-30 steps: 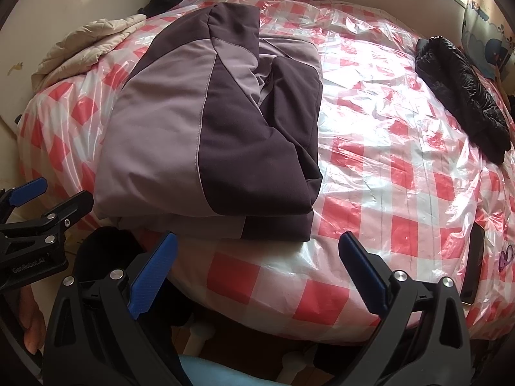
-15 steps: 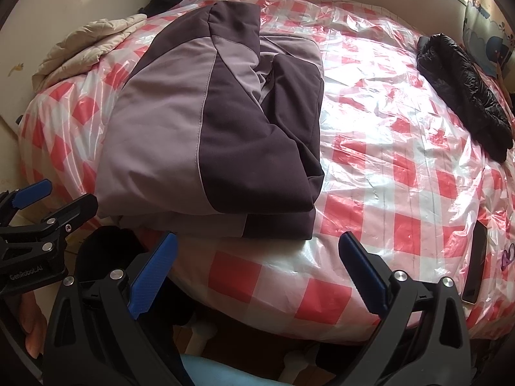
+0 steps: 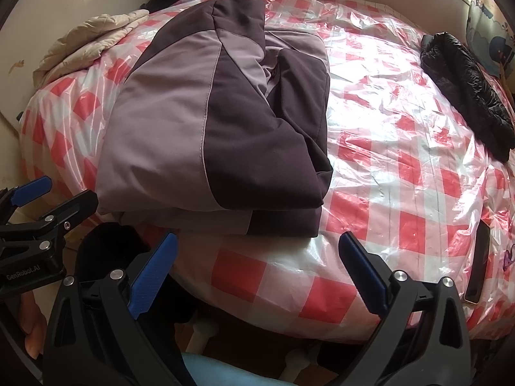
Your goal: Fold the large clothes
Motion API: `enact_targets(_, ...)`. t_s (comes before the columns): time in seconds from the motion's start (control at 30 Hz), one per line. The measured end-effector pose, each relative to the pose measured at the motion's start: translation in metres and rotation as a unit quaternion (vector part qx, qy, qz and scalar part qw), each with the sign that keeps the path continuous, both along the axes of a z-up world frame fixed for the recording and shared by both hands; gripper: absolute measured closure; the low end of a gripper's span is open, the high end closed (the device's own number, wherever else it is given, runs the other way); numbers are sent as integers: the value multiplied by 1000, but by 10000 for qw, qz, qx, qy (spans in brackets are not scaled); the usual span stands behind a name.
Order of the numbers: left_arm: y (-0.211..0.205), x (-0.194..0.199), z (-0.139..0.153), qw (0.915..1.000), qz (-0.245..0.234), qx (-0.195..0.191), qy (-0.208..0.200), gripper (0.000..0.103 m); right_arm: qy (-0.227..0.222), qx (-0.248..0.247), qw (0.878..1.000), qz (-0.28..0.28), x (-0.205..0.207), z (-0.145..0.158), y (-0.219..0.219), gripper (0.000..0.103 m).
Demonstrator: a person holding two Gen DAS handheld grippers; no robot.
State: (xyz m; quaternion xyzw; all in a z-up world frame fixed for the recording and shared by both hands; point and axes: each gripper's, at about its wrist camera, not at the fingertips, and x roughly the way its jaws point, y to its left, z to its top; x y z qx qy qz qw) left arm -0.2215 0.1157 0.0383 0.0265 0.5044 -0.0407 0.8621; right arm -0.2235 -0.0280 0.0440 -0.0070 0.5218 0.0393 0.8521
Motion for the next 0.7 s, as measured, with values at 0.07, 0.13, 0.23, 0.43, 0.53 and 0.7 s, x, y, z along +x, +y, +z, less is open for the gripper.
enact_targets(0.07, 0, 0, 0, 10000, -5, 6, -9, 6, 6, 1, 10000, 4, 0, -1, 0, 6)
enact_targets(0.13, 1, 0, 0, 10000, -9, -11, -21, 6, 13, 7, 10000, 6, 0, -1, 0, 6)
enact_targets(0.23, 1, 0, 1, 10000, -2, -9, -28, 6, 19, 14, 10000, 2, 0, -1, 0, 6)
enact_targets(0.43, 0, 1, 0, 10000, 44, 49, 16, 6, 26, 17, 10000, 4, 0, -3, 0, 6)
enact_targets(0.53, 0, 1, -1, 10000, 45, 58, 19, 6, 26, 22, 10000, 5, 0, -3, 0, 6)
enact_targets(0.7, -1, 1, -2, 10000, 43, 64, 9, 6, 40, 22, 10000, 18, 0, -4, 0, 6)
